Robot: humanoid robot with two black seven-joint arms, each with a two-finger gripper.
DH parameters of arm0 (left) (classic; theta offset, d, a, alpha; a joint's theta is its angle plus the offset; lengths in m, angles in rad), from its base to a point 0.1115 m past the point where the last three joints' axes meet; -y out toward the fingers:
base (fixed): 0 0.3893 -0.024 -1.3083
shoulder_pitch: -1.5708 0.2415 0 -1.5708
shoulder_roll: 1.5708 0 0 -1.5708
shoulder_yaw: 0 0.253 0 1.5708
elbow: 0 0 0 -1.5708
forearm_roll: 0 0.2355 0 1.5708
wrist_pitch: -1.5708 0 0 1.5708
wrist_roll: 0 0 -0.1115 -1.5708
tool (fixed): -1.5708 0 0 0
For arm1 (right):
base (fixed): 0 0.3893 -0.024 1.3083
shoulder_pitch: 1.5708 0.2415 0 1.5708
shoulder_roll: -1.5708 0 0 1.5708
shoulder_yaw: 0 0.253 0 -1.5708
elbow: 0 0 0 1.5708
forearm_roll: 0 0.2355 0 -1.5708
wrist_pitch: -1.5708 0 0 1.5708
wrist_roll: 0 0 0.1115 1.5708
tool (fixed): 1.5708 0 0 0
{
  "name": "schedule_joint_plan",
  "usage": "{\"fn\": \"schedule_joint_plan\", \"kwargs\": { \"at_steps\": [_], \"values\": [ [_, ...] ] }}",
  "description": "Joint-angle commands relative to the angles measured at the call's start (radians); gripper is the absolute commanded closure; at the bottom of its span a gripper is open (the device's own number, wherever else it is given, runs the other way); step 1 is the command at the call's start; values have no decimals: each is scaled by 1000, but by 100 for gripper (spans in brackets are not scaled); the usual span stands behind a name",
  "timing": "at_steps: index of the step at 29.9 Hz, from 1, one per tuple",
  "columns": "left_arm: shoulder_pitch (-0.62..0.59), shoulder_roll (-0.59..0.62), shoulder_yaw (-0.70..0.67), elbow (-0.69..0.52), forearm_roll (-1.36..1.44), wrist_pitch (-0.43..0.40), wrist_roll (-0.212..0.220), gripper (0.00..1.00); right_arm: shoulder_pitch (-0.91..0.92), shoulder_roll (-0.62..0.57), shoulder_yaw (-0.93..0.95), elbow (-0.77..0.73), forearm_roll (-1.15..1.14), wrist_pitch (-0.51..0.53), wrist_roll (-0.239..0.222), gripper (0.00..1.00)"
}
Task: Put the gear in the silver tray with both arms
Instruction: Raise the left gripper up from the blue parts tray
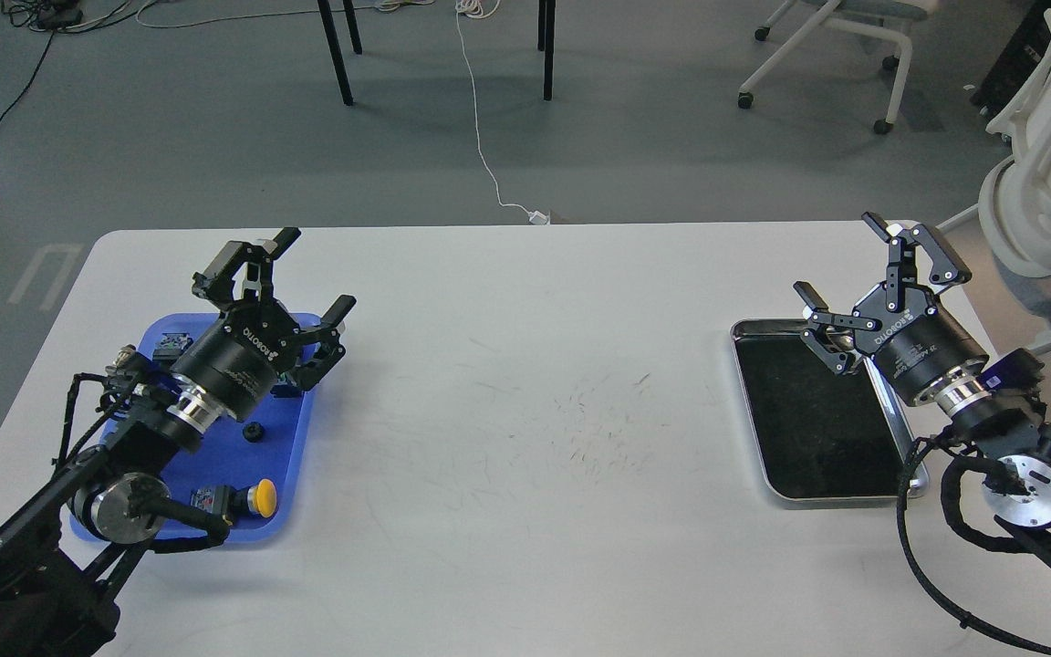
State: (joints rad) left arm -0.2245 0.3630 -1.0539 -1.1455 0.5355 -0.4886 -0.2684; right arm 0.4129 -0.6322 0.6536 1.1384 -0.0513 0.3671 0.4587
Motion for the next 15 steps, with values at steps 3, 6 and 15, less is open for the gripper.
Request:
{"fn": "schedule_joint_plan", "kwargs": {
  "at_steps": [3,6,15],
  "values": [
    [-4,8,-5,-3,27,0,1,2,0,-6,3,0,1,15,0,0],
    [-27,43,-1,-5,24,0,1,2,1,-11,8,1,-1,16,1,0],
    [-186,235,14,-7,190,0,-41,1,15,-15,4,3,-15,18,5,0]
  ]
}}
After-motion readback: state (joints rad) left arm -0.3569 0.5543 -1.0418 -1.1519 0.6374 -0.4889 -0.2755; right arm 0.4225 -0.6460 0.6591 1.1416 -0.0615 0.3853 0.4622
